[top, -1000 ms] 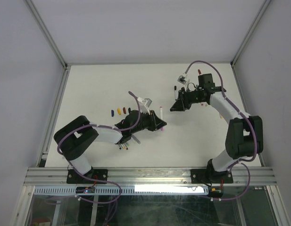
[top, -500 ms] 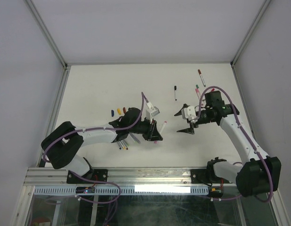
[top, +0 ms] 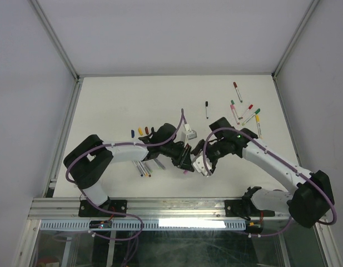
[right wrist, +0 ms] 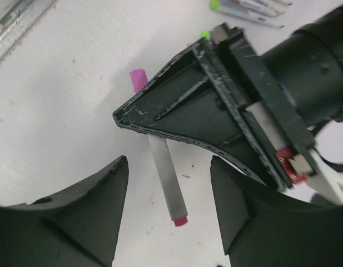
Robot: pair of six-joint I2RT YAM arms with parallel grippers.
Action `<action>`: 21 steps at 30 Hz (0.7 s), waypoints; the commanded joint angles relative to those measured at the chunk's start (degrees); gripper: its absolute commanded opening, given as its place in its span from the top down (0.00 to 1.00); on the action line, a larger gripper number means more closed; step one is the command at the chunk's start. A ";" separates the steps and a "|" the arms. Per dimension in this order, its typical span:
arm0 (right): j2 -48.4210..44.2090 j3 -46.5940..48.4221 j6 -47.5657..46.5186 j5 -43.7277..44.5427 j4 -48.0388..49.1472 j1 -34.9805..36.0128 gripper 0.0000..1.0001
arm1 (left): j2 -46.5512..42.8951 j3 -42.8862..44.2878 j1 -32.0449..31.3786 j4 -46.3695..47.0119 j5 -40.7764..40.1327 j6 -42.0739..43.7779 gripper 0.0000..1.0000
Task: Open the pen caps
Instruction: Pick up the pen from the center of the board.
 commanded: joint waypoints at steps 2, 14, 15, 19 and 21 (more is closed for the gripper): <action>0.82 -1.93 -0.58 12.73 5.39 5.24 0.42 | -0.08 2.21 0.58 0.65 4.09 1.67 0.99; -0.35 -5.84 -1.06 18.04 8.81 8.81 0.75 | 0.21 2.26 0.62 0.92 3.64 1.49 0.95; -0.74 -6.03 -0.83 17.74 8.92 8.78 0.79 | -0.05 2.06 0.62 0.92 3.08 1.37 0.93; -2.78 -7.32 1.82 16.77 10.18 8.72 0.92 | -2.04 -0.58 0.80 2.17 0.34 0.16 0.78; -3.85 -8.17 3.35 16.01 10.82 8.34 0.97 | -4.03 -2.92 0.99 4.15 -1.47 -1.35 0.67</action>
